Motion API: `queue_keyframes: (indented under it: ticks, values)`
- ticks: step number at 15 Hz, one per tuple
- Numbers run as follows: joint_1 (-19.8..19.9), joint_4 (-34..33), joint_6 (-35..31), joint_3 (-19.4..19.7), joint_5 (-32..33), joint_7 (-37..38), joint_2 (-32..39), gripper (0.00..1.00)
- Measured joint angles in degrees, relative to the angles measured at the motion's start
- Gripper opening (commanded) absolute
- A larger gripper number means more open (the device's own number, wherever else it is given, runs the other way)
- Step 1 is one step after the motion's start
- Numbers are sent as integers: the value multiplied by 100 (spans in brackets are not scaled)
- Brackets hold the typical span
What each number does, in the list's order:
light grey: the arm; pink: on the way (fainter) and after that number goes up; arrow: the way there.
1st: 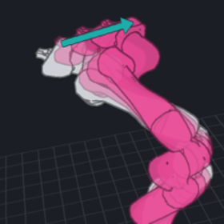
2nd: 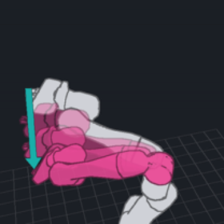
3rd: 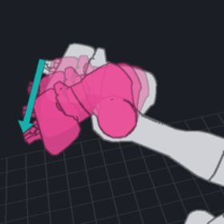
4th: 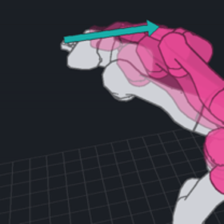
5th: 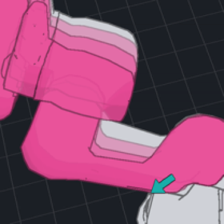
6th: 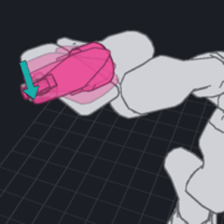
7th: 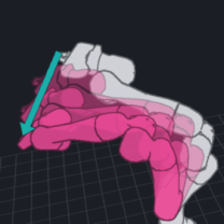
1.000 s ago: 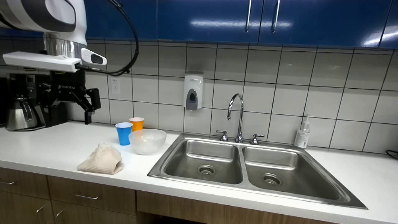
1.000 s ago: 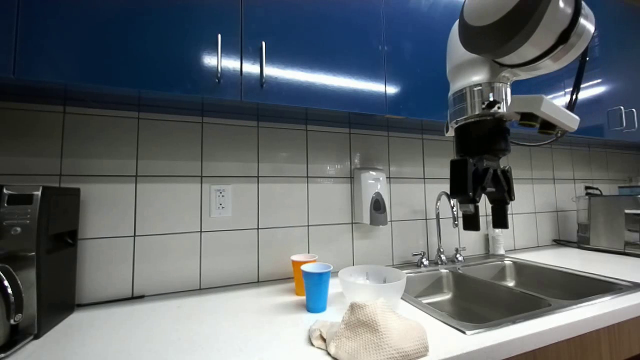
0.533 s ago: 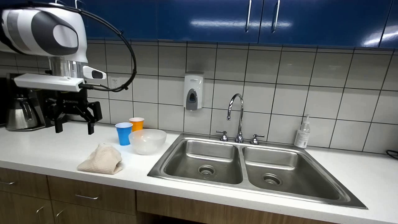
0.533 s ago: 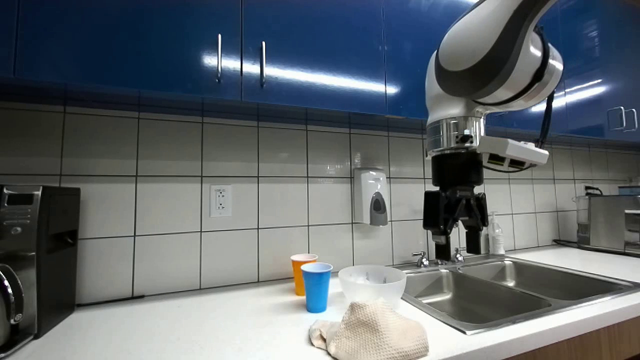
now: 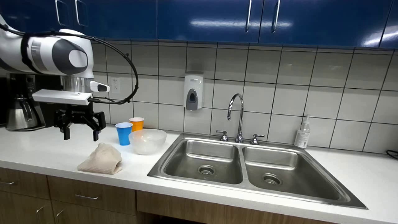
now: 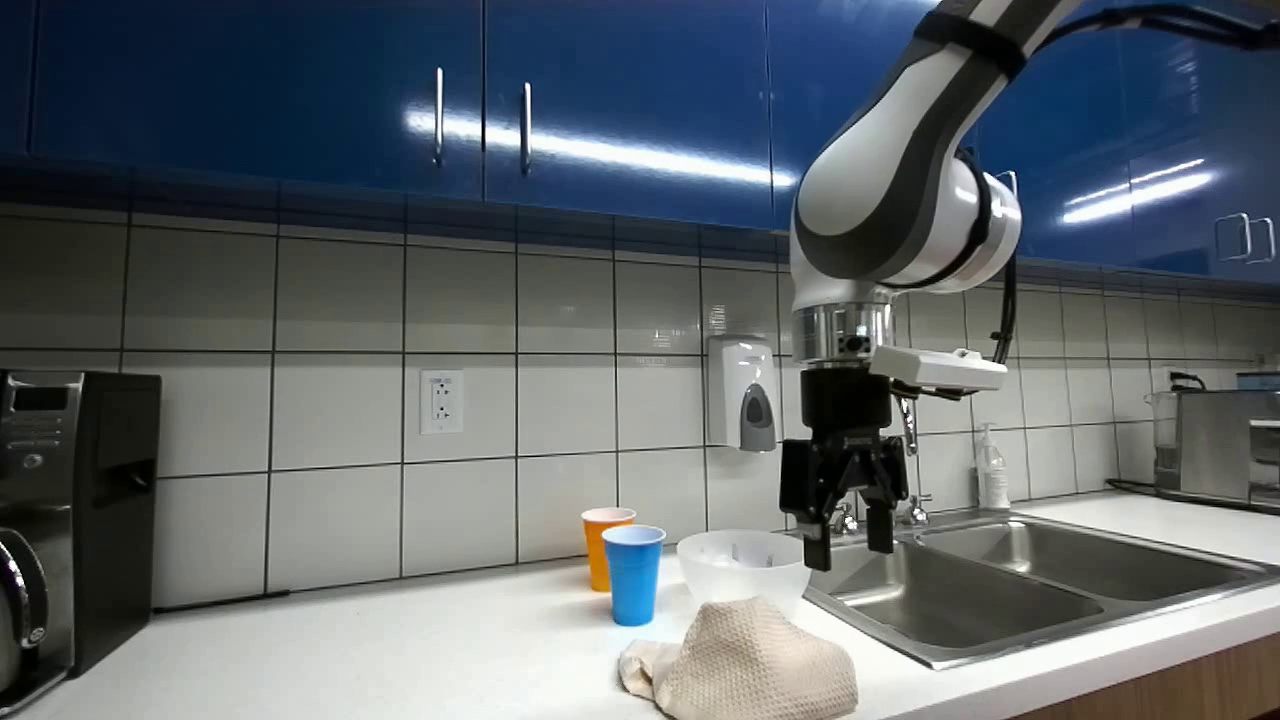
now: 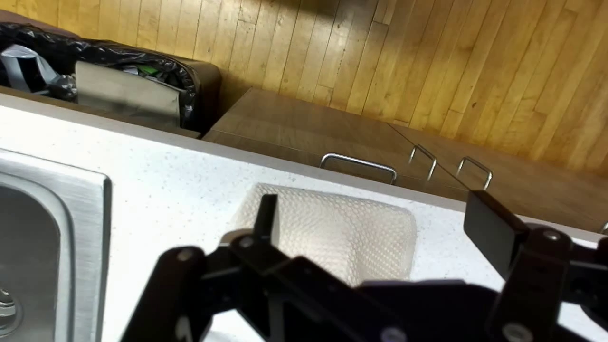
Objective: Put the white towel inside the plastic bowl
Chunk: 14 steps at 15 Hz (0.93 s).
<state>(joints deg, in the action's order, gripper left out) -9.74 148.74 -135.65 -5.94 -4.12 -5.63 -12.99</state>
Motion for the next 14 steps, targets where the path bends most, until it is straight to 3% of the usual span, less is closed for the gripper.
queue_keyframes:
  ticks: [14]
  values:
    - [20, -1742, -33, -31, 145, 23, 2010, 100]
